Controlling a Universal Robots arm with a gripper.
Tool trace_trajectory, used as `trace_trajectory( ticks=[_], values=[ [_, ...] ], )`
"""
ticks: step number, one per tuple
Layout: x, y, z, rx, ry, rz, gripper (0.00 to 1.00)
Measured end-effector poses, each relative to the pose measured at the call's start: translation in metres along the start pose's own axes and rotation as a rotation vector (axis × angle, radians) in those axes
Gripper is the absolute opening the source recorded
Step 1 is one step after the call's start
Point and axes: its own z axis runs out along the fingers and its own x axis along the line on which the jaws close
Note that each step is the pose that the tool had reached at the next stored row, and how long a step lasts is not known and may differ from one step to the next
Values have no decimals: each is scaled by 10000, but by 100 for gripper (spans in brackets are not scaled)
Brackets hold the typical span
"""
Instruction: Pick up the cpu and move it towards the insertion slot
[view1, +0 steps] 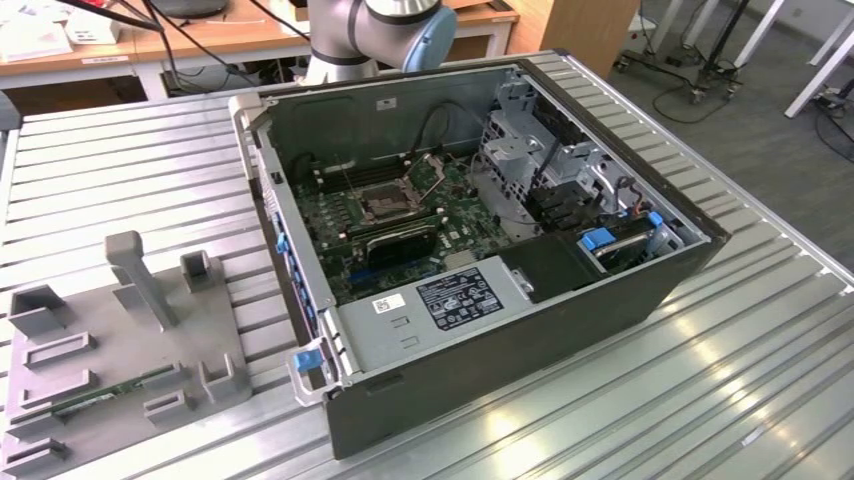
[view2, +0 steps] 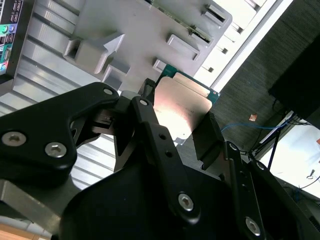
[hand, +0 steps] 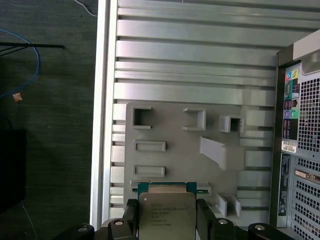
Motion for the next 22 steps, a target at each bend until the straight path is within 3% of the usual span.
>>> trace_trajectory(
  ticks=[22],
  values=[
    [-52, -1, 2, -1, -1, 0, 55]
  ],
)
